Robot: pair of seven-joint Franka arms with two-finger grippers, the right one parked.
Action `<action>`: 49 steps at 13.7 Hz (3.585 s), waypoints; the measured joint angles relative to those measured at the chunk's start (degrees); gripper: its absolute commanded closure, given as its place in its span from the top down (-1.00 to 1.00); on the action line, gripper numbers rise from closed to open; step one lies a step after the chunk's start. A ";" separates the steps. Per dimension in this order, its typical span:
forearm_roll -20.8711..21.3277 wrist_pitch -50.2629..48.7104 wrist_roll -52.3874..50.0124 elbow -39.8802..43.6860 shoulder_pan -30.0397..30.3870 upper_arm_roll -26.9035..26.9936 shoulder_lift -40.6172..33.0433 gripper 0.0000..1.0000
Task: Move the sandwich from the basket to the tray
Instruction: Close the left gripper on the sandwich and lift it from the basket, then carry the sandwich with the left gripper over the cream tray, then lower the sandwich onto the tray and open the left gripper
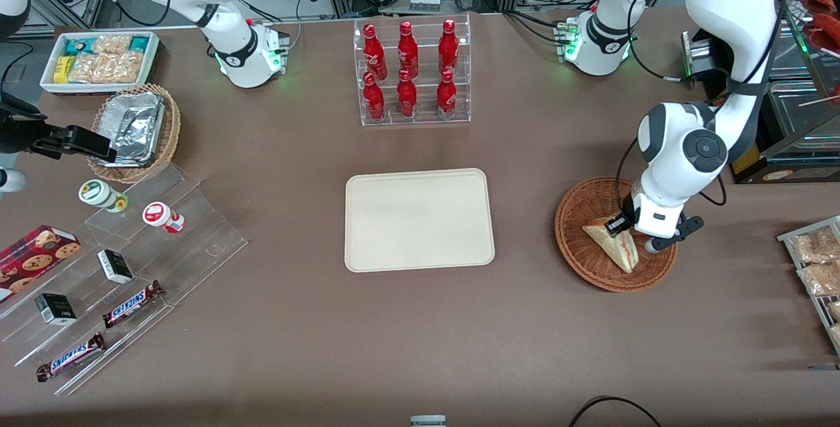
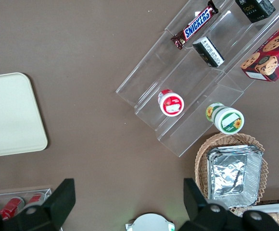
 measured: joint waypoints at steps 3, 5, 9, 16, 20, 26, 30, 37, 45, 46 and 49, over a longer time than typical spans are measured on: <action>0.27 -11.70 0.01 6.85 -0.06 -0.78 -0.49 -1.00; 2.47 -21.67 0.10 12.99 -0.03 -1.99 -1.82 -1.00; 3.94 -34.90 -0.25 23.80 -0.22 -9.68 -3.50 -1.00; 5.42 -35.10 -6.87 28.00 -2.95 -23.36 0.69 -1.00; 11.03 -35.01 -11.86 34.66 -12.82 -23.79 9.18 -1.00; 16.54 -30.79 -15.69 41.55 -20.55 -23.73 21.13 -1.00; 21.88 -25.18 -18.68 41.88 -23.13 -23.69 25.60 -1.00; 25.51 -22.49 -21.01 42.07 -24.77 -23.61 30.81 0.47; 25.54 -23.16 -22.90 45.11 -24.54 -23.56 29.96 0.99; 25.50 -24.01 -24.21 45.77 -24.29 -23.54 28.87 0.99; 22.96 -26.98 -27.23 46.48 -22.02 -23.45 23.30 0.99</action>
